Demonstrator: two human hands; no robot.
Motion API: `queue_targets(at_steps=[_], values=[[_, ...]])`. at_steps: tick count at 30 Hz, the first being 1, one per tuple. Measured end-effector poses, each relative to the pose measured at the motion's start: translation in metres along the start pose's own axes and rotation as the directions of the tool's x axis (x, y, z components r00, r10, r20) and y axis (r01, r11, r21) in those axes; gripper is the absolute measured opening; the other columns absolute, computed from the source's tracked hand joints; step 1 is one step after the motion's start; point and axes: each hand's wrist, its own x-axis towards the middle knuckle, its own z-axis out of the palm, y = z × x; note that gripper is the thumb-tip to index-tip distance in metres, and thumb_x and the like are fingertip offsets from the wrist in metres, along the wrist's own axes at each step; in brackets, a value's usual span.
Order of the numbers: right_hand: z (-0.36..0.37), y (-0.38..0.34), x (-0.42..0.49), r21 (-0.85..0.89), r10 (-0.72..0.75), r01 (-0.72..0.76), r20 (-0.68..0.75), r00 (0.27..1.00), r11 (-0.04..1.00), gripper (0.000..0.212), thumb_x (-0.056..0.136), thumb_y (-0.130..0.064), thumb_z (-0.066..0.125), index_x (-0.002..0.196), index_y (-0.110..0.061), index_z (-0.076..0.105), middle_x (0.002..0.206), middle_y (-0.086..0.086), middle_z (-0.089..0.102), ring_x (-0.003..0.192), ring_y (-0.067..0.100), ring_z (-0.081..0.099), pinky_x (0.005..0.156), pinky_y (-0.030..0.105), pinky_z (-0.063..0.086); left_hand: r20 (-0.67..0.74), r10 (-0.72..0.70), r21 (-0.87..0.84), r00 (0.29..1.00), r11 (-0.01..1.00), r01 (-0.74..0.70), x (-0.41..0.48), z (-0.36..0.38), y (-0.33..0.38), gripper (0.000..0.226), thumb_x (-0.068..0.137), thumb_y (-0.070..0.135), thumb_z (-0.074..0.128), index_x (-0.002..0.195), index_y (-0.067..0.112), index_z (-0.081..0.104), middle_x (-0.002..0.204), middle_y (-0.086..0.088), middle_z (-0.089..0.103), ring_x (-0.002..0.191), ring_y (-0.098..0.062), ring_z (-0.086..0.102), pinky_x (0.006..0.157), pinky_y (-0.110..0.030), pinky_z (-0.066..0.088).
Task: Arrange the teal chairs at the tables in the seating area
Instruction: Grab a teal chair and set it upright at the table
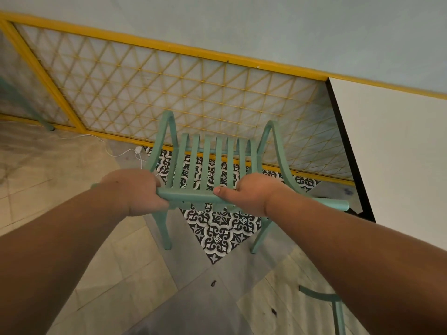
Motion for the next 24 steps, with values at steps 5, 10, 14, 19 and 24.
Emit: queue_targets(at_steps=[5,10,14,19,24], values=[[-0.001,-0.001,-0.001,0.018,0.011,-0.011,-0.020,1.000,1.000,0.103,0.077,-0.095,0.015,0.073,-0.010,0.072,0.063,0.002,0.058,0.059,0.019,0.059,0.058,0.032,0.053,-0.028,0.102,-0.172,0.994,0.979,-0.106,0.000,-0.009,0.052,0.055,0.069,0.054,0.067,0.118,0.028,0.063,0.108,0.004,0.066,0.095,-0.015,0.064,0.081,-0.035,0.058],[-0.002,0.000,-0.001,0.054,-0.003,0.006,-0.043,0.999,0.999,0.086,0.087,-0.087,0.021,0.065,-0.013,0.059,0.059,0.003,0.049,0.054,0.021,0.050,0.056,0.032,0.045,-0.036,0.141,-0.049,0.989,0.989,-0.143,0.001,-0.009,0.110,0.027,0.081,0.053,0.055,0.077,0.027,0.057,0.079,0.004,0.064,0.077,-0.016,0.064,0.078,-0.038,0.061],[-0.005,0.002,-0.002,0.117,-0.023,0.029,-0.046,0.999,0.993,0.076,0.089,-0.084,0.031,0.065,-0.016,0.056,0.060,0.001,0.049,0.056,0.019,0.049,0.056,0.033,0.044,-0.037,0.151,0.013,0.988,0.988,-0.151,0.003,-0.012,0.104,0.024,0.086,0.049,0.050,0.078,0.028,0.057,0.078,0.005,0.063,0.076,-0.015,0.063,0.077,-0.039,0.061],[-0.003,0.013,-0.022,0.092,-0.119,0.136,-0.172,0.978,0.986,0.057,0.086,-0.077,0.047,0.075,-0.023,0.062,0.072,-0.005,0.063,0.065,0.015,0.061,0.063,0.038,0.060,-0.025,0.154,0.040,0.988,0.987,-0.153,0.003,-0.012,0.106,0.025,0.089,0.049,0.050,0.084,0.030,0.065,0.079,0.006,0.066,0.075,-0.014,0.064,0.074,-0.037,0.061],[-0.017,0.071,-0.042,-0.075,-0.035,0.037,0.029,0.999,0.996,0.062,0.076,-0.090,0.046,0.083,-0.030,0.064,0.080,-0.007,0.065,0.076,0.008,0.063,0.065,0.031,0.053,-0.042,0.160,0.063,0.986,0.986,-0.157,0.002,-0.010,0.104,0.026,0.086,0.051,0.054,0.076,0.027,0.059,0.076,0.005,0.064,0.072,-0.015,0.062,0.072,-0.038,0.061]])
